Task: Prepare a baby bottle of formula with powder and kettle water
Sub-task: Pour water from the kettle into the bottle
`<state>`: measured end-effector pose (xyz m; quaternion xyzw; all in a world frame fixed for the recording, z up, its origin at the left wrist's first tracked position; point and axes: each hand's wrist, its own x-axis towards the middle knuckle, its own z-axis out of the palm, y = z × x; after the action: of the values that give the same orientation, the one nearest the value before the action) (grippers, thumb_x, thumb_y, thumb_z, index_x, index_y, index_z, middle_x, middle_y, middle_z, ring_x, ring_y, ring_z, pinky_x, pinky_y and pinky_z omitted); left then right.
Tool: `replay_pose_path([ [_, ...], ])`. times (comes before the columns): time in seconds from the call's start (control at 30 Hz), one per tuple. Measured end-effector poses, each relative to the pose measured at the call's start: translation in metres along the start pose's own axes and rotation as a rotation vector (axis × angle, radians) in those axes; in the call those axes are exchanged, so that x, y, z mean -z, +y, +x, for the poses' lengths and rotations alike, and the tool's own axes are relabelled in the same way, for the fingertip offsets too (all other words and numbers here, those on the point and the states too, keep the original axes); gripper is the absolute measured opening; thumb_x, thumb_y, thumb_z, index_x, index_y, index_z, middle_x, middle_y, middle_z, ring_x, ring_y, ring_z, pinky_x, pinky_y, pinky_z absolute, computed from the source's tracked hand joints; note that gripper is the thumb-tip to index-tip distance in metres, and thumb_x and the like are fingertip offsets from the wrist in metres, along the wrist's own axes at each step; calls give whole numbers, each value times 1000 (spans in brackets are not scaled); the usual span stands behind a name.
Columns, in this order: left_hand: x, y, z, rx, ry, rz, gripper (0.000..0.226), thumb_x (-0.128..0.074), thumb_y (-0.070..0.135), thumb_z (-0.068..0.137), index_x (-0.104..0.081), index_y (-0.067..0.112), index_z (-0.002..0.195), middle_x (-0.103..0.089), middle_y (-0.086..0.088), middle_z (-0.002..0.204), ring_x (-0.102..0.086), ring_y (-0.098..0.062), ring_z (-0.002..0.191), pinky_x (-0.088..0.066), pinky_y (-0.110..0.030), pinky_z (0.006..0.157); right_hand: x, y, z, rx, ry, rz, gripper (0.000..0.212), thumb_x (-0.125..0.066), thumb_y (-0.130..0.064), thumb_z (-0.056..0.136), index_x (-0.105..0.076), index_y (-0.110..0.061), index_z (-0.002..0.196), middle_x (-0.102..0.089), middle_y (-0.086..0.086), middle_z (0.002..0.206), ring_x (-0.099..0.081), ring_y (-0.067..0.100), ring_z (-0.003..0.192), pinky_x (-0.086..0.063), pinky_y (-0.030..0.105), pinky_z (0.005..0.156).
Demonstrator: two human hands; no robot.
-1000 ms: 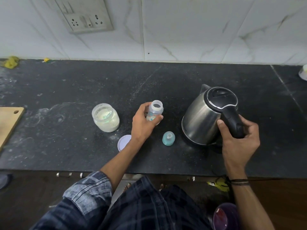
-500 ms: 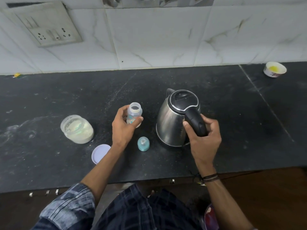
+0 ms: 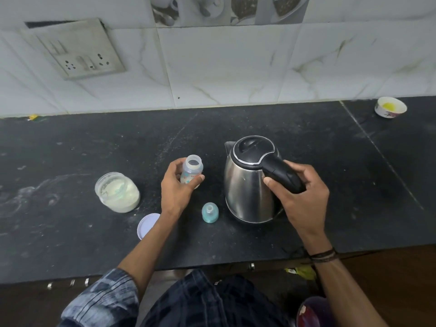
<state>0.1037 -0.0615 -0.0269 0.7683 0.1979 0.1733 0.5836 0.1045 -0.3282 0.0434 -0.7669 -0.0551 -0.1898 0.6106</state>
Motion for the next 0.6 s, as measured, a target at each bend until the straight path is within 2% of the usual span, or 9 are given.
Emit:
replay_pose_path([
  [0.1, 5, -1, 0, 11, -6, 1, 55, -92, 19, 73, -59, 31, 116, -68, 16, 115, -65, -4, 106, -52, -23, 91, 3, -8, 8, 16, -65, 0, 46, -93, -8, 69, -71, -21, 107, -74, -15, 102, -73, 6, 94, -55, 17, 83],
  [0.27, 12, -1, 1, 24, -44, 9, 58, -93, 21, 71, -55, 29, 114, -65, 15, 116, -60, 7, 100, -46, -11, 83, 8, -24, 26, 60, -234, -35, 49, -94, -6, 66, -71, -29, 103, -75, -24, 97, -72, -1, 90, -53, 13, 82],
  [0.4, 16, -4, 2, 22, -52, 4, 61, -94, 21, 69, -53, 26, 113, -66, 10, 115, -61, 5, 99, -53, -26, 87, 6, -37, 40, 79, -375, -66, 47, -95, -8, 64, -74, -22, 104, -77, -15, 101, -73, 2, 89, -54, 15, 83],
  [0.6, 18, -7, -3, 39, -53, 8, 62, -94, 21, 67, -50, 28, 110, -65, 9, 113, -60, 2, 96, -51, -24, 85, -3, -57, 59, 112, -533, -151, 45, -96, -10, 62, -75, -29, 98, -77, -14, 99, -73, 5, 90, -56, 21, 87],
])
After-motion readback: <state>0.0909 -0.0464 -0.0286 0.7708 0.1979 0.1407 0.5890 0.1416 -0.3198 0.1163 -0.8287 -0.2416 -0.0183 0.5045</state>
